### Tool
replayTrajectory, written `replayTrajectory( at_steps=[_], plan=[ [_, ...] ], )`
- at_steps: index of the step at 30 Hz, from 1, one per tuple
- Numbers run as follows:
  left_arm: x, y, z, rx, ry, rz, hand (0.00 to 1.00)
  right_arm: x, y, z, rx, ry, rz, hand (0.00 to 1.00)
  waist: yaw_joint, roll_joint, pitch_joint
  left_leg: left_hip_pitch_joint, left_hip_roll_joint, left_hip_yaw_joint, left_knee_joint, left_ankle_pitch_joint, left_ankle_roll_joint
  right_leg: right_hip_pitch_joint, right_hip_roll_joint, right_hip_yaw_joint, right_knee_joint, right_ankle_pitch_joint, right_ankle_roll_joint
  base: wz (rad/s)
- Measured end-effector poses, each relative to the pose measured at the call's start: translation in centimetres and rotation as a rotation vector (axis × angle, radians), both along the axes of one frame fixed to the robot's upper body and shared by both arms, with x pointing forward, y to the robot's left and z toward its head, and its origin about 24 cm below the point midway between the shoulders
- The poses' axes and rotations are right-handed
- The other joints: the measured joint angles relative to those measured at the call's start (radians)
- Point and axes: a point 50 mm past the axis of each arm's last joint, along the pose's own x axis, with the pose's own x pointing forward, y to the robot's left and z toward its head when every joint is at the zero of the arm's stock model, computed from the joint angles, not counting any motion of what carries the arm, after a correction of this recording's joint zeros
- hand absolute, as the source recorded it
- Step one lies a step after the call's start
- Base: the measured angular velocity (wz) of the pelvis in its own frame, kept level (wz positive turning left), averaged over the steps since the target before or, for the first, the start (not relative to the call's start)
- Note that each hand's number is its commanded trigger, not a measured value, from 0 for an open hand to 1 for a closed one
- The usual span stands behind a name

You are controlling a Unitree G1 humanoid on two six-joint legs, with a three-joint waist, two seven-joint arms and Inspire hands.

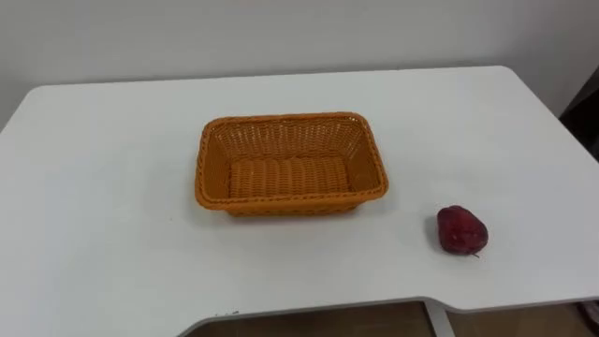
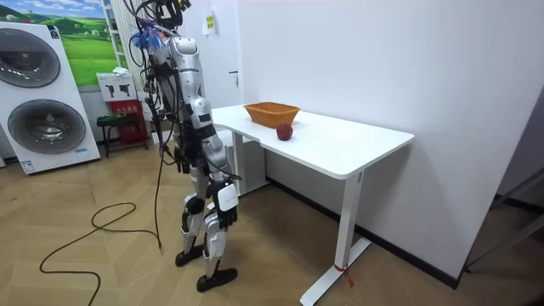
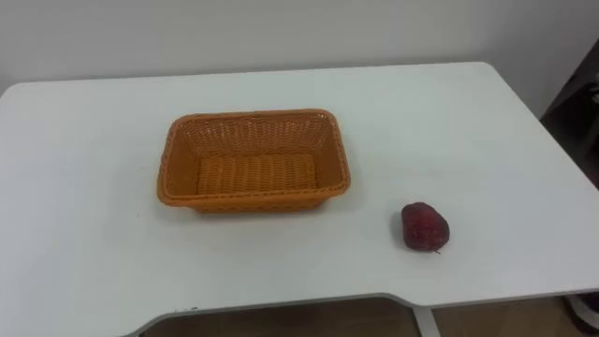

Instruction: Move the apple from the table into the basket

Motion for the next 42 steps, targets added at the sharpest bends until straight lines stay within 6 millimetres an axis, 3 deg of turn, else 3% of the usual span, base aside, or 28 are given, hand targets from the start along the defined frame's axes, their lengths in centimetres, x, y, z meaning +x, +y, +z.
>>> replayTrajectory(
  at_steps=[13, 21, 25, 29, 31, 32, 34, 39, 42],
  plan=[
    [0.1, 0.0, 0.0, -0.004, -0.011, -0.003, 0.0, 0.4, 0.0, 0.0, -0.009, -0.023, 0.004, 0.0, 0.002, -0.005, 0.0031, 0.001, 0.0, -0.003, 0.001, 0.0, 0.0, 0.005, -0.003, -0.01, -0.001, -0.001, 0.0, 0.0],
    [0.1, -0.2, -0.1, -0.008, -0.009, 0.001, 0.0, 0.2, -0.1, 0.0, -0.038, -0.049, -0.117, 0.0, 0.006, -0.002, 0.0047, -0.002, 0.0, -0.003, -0.003, 0.0, 0.0, 0.003, -0.002, -0.009, -0.005, -0.001, 0.0, 0.0],
    [0.0, -0.4, -0.1, -0.002, -0.008, 0.004, 0.0, -1.0, -0.2, 0.0, -0.08, -0.064, -0.323, 0.0, 0.002, 0.002, 0.0045, -0.006, 0.0, -0.003, -0.003, 0.0, 0.0, 0.001, -0.002, -0.009, 0.001, -0.006, 0.0, 0.02],
    [0.1, -0.3, -0.1, 0.015, -0.049, 0.063, 0.0, -2.6, -0.9, 0.3, -0.159, -0.104, -0.747, 0.0, -0.002, 0.014, 0.0087, -0.018, 0.0, 0.006, -0.001, 0.0, 0.0, -0.016, -0.002, 0.003, 0.011, -0.006, -0.001, -0.08],
    [0.0, 0.0, 0.0, 0.023, -0.069, 0.099, 0.0, -1.1, -1.9, 0.5, -0.185, -0.226, -1.018, 0.0, -0.011, 0.013, 0.0093, -0.022, 0.0, 0.028, -0.001, 0.0, 0.0, -0.036, -0.002, 0.016, 0.026, -0.007, -0.001, -0.27],
    [-0.2, 0.3, 0.1, 0.041, -0.081, 0.124, 0.0, 0.0, -2.6, 0.8, -0.185, -0.322, -1.184, 0.0, -0.034, 0.016, 0.0137, -0.022, 0.0, 0.029, -0.002, 0.0, 0.0, -0.037, -0.003, 0.014, 0.026, -0.007, -0.001, -0.07],
    [-0.2, 1.1, 0.4, 0.085, -0.124, 0.158, 0.0, 2.5, -4.1, 1.6, -0.165, -0.494, -1.448, 0.0, -0.061, 0.012, 0.0075, -0.019, -0.002, 0.03, -0.004, 0.0, 0.0, -0.044, -0.004, 0.016, 0.022, -0.01, 0.0, -0.02],
    [-0.2, 2.3, 0.9, 0.145, -0.182, 0.182, 0.0, 4.9, -7.3, 3.4, -0.214, -0.706, -1.655, 0.0, -0.076, 0.003, -0.003, -0.015, 0.0, 0.032, -0.006, 0.0, 0.0, -0.044, 0.0, 0.018, 0.02, -0.009, -0.001, 0.0],
    [-0.9, 2.5, 1.0, 0.162, -0.177, 0.187, 0.0, 5.7, -9.0, 4.6, -0.268, -0.786, -1.734, 0.0, -0.08, -0.003, -0.0044, -0.011, 0.0, 0.037, -0.007, 0.0, 0.0, -0.041, 0.001, 0.024, 0.023, -0.008, -0.001, -0.04]
  ],
)
